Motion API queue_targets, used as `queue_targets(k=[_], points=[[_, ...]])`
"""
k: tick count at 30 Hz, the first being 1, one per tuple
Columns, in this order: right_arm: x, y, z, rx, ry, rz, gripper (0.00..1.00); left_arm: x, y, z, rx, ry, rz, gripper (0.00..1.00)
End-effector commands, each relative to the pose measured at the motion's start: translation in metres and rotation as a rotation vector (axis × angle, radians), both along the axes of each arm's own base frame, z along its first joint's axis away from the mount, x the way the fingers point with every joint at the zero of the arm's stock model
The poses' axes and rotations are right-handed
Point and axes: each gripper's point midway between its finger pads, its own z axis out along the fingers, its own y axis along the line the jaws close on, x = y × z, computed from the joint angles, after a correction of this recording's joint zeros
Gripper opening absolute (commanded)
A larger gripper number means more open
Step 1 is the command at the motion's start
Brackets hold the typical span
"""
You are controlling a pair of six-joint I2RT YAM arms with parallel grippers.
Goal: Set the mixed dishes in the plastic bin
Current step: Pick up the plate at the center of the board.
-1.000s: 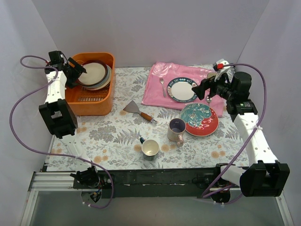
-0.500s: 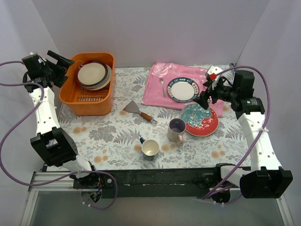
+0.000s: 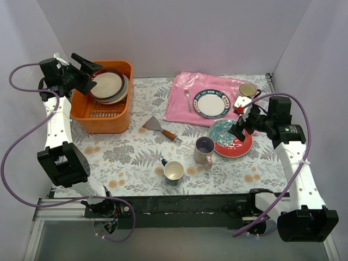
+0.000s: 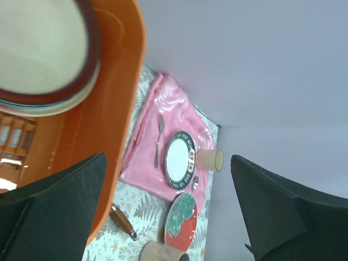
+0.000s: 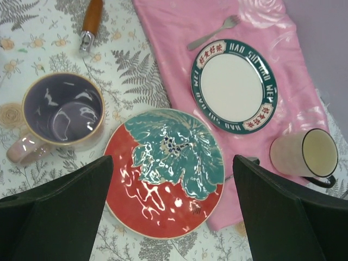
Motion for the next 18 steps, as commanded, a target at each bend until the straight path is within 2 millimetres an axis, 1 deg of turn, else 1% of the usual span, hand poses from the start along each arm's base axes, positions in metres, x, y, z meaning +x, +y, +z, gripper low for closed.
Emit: queue_targets(k=[1, 2, 3, 5, 6, 8, 9, 10, 11, 12, 13, 15, 16, 17, 18], points=[[-0.005, -0.013, -0.021, -0.081, -0.015, -0.006, 0.99, -0.005, -0.042, 0.044, 0.093, -0.147, -0.148, 0.98], [-0.004, -0.014, -0.024, -0.096, -0.026, -0.004, 0.99, -0.006, -0.054, 0.045, 0.103, -0.155, -0.179, 0.98], [-0.005, -0.015, -0.033, -0.105, -0.017, -0.003, 0.99, -0.008, -0.060, 0.048, 0.129, -0.177, -0.208, 0.98], [-0.006, -0.018, -0.037, -0.129, -0.048, 0.006, 0.98, -0.011, -0.077, 0.049, 0.146, -0.192, -0.254, 0.98], [-0.007, -0.018, -0.045, -0.137, -0.051, 0.013, 0.99, -0.012, -0.081, 0.048, 0.153, -0.194, -0.266, 0.98], [-0.009, -0.019, -0.049, -0.153, -0.078, 0.025, 0.99, -0.016, -0.089, 0.051, 0.189, -0.214, -0.285, 0.98], [-0.009, -0.019, -0.050, -0.169, -0.101, 0.038, 0.99, -0.018, -0.089, 0.052, 0.203, -0.214, -0.281, 0.98], [-0.012, -0.019, -0.059, -0.176, -0.089, 0.048, 0.99, -0.020, -0.089, 0.055, 0.237, -0.229, -0.282, 0.98], [-0.012, -0.020, -0.063, -0.184, -0.087, 0.052, 0.99, -0.022, -0.094, 0.059, 0.258, -0.244, -0.290, 0.98], [-0.013, -0.020, -0.065, -0.195, -0.092, 0.062, 0.98, -0.023, -0.095, 0.059, 0.280, -0.246, -0.289, 0.98], [-0.015, -0.020, -0.072, -0.201, -0.082, 0.071, 0.98, -0.024, -0.096, 0.061, 0.299, -0.253, -0.291, 0.98], [-0.019, -0.019, -0.077, -0.212, -0.088, 0.098, 0.99, -0.029, -0.104, 0.064, 0.339, -0.281, -0.316, 0.98], [-0.021, -0.019, -0.082, -0.230, -0.098, 0.125, 0.99, -0.030, -0.104, 0.065, 0.353, -0.285, -0.312, 0.98], [-0.022, -0.017, -0.085, -0.234, -0.107, 0.142, 0.99, -0.032, -0.104, 0.068, 0.377, -0.301, -0.313, 0.98], [-0.023, -0.017, -0.086, -0.240, -0.115, 0.152, 0.99, -0.033, -0.102, 0.067, 0.387, -0.300, -0.306, 0.98]])
